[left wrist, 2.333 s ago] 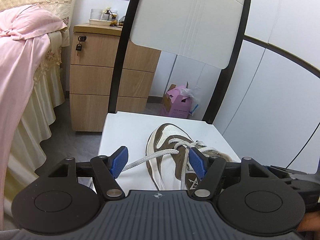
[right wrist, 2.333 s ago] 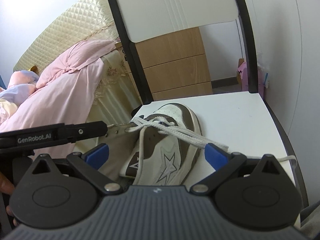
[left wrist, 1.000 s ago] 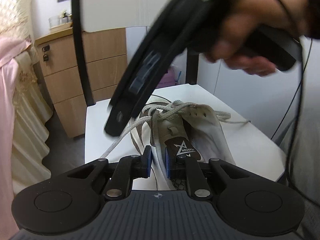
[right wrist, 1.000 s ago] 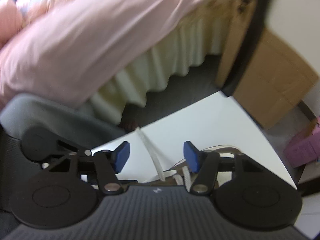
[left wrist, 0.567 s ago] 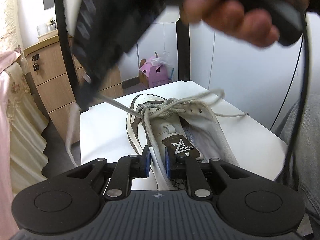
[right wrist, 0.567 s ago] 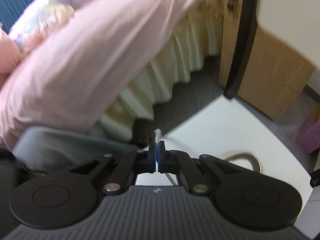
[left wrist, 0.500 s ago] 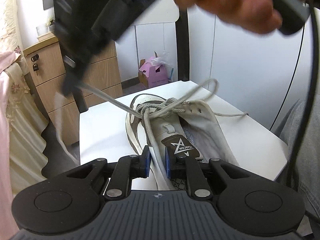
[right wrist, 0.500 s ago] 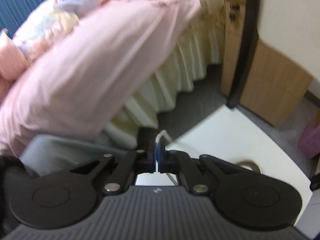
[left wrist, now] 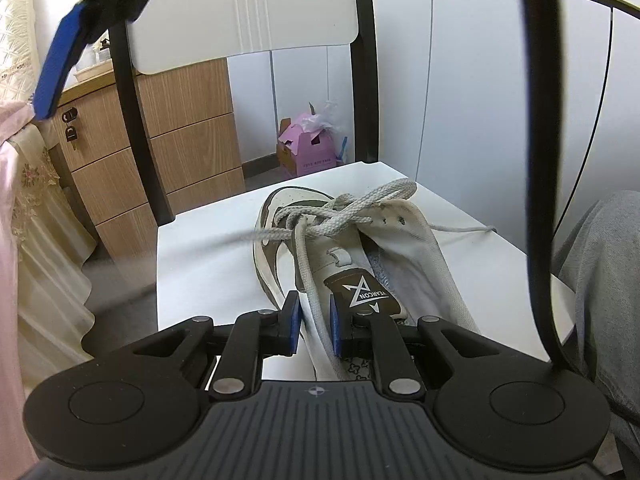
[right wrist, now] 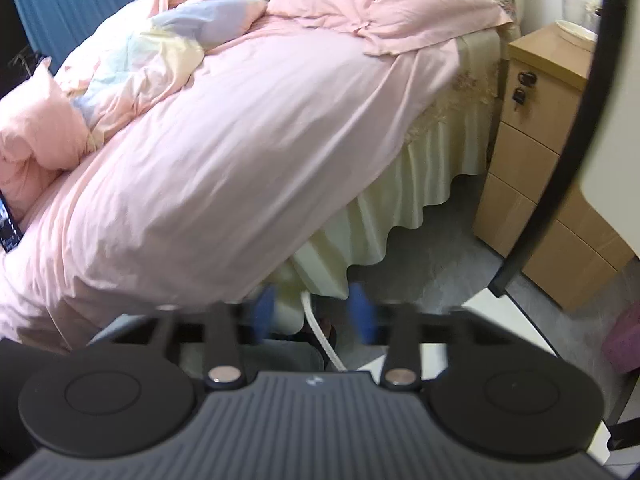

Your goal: Lace up shoes with both hands

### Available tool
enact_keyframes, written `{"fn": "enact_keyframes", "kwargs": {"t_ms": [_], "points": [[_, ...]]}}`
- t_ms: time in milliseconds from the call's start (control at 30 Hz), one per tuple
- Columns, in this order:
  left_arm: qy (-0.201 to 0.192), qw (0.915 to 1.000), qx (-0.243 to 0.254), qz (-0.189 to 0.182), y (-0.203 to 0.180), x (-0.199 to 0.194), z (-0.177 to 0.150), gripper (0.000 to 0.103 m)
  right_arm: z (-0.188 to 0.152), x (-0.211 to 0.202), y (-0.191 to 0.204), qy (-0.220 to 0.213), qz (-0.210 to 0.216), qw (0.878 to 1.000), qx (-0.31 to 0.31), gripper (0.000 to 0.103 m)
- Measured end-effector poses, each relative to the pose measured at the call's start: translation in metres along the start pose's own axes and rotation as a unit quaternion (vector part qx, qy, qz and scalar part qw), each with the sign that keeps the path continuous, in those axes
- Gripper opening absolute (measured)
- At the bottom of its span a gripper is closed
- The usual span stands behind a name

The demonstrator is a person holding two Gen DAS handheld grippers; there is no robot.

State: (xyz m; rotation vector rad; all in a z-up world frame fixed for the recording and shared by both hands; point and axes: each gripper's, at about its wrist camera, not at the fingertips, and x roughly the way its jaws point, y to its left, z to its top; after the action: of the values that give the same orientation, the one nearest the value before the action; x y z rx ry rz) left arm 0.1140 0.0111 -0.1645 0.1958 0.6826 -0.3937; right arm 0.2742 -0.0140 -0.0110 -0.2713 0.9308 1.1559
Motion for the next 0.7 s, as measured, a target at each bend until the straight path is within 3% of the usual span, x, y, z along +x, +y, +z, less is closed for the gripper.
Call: {"fn": "enact_keyframes", "kwargs": {"t_ms": [67, 200, 300, 400, 433, 500, 533, 567, 700], "points": [[0.0, 1.0, 0.0, 0.0, 0.0, 0.0, 0.001, 0.016, -0.005, 0.002, -0.009, 0.012, -0.008, 1.0, 0.007, 0.049], [0.0, 1.0, 0.0, 0.0, 0.0, -0.001, 0.001, 0.016, -0.025, 0.019, -0.032, 0.079, -0.029, 0.996, 0.019, 0.048], [0.0, 1.0, 0.0, 0.001, -0.001, 0.0, 0.001, 0.016, -0.053, 0.041, -0.053, 0.153, -0.039, 0.987, 0.041, 0.048], [0.0, 1.0, 0.0, 0.0, -0.001, -0.001, 0.001, 0.016, -0.072, 0.058, -0.068, 0.189, -0.049, 0.979, 0.053, 0.046], [0.0, 1.0, 0.0, 0.0, -0.001, -0.001, 0.001, 0.016, -0.077, 0.062, -0.07, 0.198, -0.05, 0.978, 0.052, 0.04], [0.0, 1.0, 0.001, -0.001, -0.002, -0.001, 0.001, 0.016, -0.084, 0.069, -0.071, 0.206, -0.056, 0.976, 0.043, 0.026], [0.001, 1.0, 0.001, -0.001, -0.001, -0.001, 0.001, 0.016, -0.086, 0.071, -0.069, 0.208, -0.056, 0.976, 0.042, 0.01], [0.001, 1.0, 0.001, -0.002, -0.001, -0.001, 0.001, 0.016, -0.087, 0.071, -0.066, 0.207, -0.054, 0.976, 0.038, 0.004], [0.005, 1.0, 0.001, -0.008, -0.002, 0.0, 0.002, 0.018, -0.08, 0.054, -0.053, 0.155, -0.036, 0.987, 0.032, 0.003]]}}
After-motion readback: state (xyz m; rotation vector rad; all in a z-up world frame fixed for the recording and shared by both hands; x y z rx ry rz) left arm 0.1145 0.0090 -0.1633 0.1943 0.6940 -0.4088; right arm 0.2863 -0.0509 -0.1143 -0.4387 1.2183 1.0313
